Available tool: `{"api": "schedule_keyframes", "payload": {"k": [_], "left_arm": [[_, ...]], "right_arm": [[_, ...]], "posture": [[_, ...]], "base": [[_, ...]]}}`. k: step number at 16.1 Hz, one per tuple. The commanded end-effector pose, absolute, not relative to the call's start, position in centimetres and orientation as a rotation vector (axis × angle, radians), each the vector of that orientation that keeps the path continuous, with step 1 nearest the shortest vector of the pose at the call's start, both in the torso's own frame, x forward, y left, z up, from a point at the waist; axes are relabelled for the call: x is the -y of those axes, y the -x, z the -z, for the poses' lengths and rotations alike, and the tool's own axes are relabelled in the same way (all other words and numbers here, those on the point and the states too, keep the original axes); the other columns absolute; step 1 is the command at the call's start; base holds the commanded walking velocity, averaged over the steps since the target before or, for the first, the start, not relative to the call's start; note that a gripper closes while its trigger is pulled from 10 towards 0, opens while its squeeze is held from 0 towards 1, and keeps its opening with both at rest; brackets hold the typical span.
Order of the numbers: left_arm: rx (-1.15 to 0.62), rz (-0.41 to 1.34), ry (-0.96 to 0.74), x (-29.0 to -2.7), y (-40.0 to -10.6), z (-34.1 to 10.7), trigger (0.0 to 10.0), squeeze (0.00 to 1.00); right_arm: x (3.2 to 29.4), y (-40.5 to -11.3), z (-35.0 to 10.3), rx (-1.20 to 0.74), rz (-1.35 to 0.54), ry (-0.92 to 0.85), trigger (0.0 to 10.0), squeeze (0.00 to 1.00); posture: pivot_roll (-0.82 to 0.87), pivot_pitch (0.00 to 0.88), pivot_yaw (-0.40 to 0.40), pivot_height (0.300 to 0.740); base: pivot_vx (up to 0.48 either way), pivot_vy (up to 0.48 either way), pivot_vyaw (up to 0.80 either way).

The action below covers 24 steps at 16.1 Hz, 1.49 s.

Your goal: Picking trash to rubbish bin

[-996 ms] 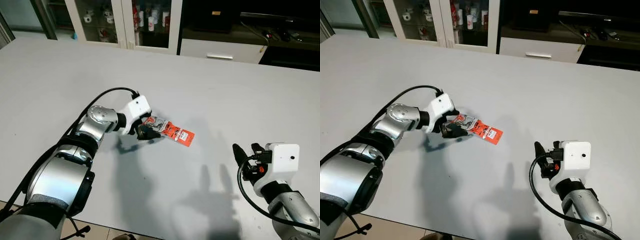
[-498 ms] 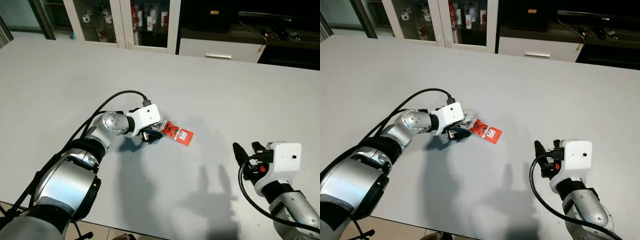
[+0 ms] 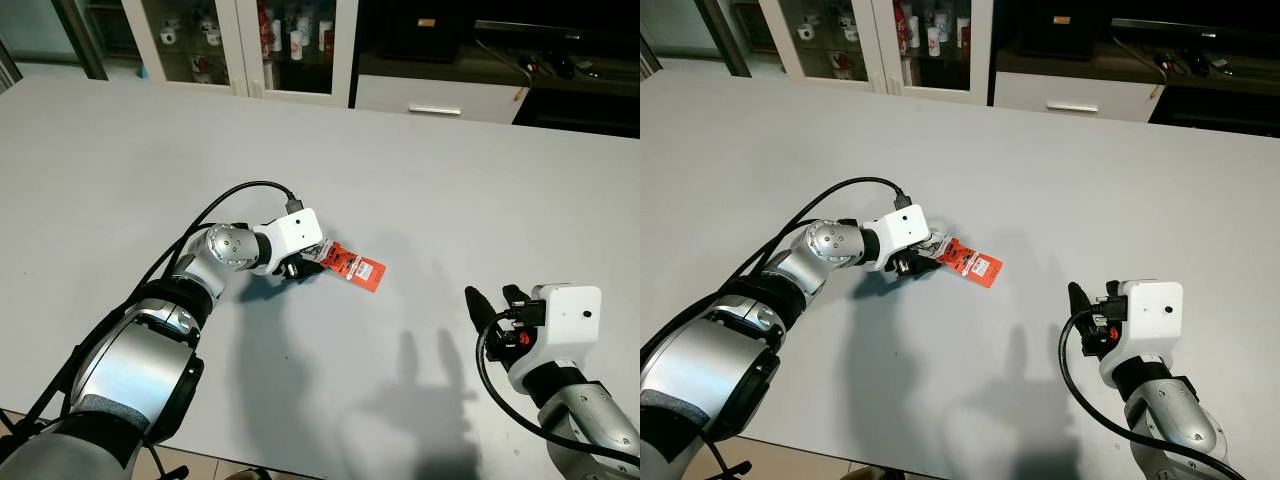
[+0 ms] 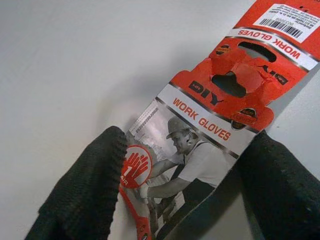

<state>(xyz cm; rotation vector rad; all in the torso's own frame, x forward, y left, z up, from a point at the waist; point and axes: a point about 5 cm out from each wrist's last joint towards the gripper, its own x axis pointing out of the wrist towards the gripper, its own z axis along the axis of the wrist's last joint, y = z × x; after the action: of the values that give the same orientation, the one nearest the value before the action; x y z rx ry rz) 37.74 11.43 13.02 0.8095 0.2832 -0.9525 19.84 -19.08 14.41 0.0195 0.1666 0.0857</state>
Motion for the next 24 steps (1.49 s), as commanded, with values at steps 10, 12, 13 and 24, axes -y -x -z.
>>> {"api": "schedule_keyframes", "payload": {"k": [10,12,13,24], "left_arm": [[-0.472,1.037,-0.780,-12.45,-36.05,-9.71,0.0,0.00],[-0.479,1.044,-0.782,-12.52,-35.96,-9.61,0.0,0.00],[-0.480,1.046,-0.781,-12.53,-35.94,-9.58,0.0,0.00],[-0.477,1.040,-0.782,-12.88,-35.94,-9.61,0.0,0.00]], "right_arm": [[19.28,-19.69,-14.72,-0.164,-0.092,-0.008,10.0,0.00],[19.30,-19.71,-14.70,-0.165,-0.093,-0.007,10.0,0.00],[19.28,-19.75,-14.71,-0.164,-0.094,-0.007,10.0,0.00],[18.49,-19.36,-14.94,-0.175,-0.310,-0.025,10.0,0.00]], "posture": [[-0.26,0.134,0.004,0.740],[-0.26,0.133,0.004,0.740],[-0.26,0.133,0.003,0.740],[-0.25,0.129,0.000,0.740]], "base": [[0.000,0.000,0.00],[0.000,0.000,0.00],[0.000,0.000,0.00],[0.000,0.000,0.00]]}}
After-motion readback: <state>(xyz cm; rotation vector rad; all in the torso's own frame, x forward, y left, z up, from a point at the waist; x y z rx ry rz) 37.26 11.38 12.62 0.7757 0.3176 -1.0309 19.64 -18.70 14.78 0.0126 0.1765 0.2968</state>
